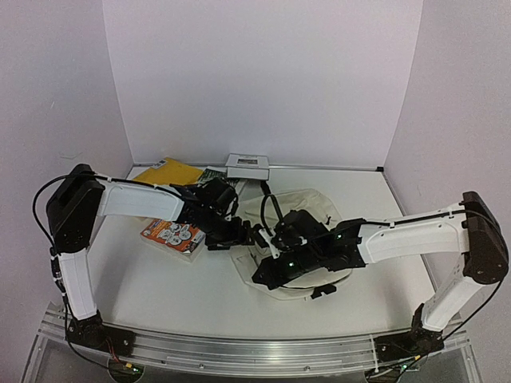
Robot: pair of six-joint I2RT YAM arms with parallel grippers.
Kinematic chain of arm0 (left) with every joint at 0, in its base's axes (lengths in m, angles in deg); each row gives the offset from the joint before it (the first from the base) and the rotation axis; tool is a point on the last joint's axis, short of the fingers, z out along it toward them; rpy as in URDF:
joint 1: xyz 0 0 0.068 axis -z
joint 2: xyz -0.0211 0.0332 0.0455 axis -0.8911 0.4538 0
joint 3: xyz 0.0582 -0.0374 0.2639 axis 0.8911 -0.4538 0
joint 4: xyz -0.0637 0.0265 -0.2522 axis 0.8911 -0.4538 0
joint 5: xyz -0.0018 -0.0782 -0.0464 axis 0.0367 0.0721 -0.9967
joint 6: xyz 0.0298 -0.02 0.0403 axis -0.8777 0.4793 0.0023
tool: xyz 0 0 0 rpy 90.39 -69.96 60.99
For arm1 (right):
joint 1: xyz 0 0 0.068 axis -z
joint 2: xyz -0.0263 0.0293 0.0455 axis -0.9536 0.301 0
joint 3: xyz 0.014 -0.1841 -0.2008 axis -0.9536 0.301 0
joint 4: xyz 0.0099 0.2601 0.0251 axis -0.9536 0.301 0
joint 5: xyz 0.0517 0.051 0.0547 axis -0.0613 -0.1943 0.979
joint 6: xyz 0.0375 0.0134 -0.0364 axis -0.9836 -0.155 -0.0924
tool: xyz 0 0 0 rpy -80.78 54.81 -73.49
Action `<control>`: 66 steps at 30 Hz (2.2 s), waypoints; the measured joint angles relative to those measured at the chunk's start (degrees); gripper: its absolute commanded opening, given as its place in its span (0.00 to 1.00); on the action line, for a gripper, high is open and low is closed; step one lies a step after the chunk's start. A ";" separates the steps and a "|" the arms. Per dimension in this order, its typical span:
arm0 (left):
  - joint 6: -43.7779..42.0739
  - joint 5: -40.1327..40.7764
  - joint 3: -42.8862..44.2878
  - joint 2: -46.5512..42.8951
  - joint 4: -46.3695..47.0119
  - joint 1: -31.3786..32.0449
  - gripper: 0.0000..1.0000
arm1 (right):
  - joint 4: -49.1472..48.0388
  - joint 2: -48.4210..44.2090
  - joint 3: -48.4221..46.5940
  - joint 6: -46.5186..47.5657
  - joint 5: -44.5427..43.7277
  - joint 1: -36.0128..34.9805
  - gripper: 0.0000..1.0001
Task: Pack the student bag
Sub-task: Adjust the student bag at the center of the board.
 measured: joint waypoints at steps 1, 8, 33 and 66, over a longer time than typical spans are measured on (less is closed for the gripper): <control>1.57 -0.81 -2.29 -0.52 -0.07 0.20 0.83 | -0.22 0.00 0.00 -0.02 0.02 0.00 0.00; 9.05 -2.73 -8.09 -1.55 0.20 0.13 0.73 | -1.60 -0.02 0.00 -0.02 0.04 0.00 0.00; 2.38 -4.74 -0.63 2.80 5.40 -2.14 0.00 | -3.69 -2.12 2.58 2.21 7.91 1.03 0.00; -17.94 -6.64 7.61 6.23 11.13 -11.04 0.76 | -5.77 -3.28 4.04 -5.25 -1.38 -0.50 0.28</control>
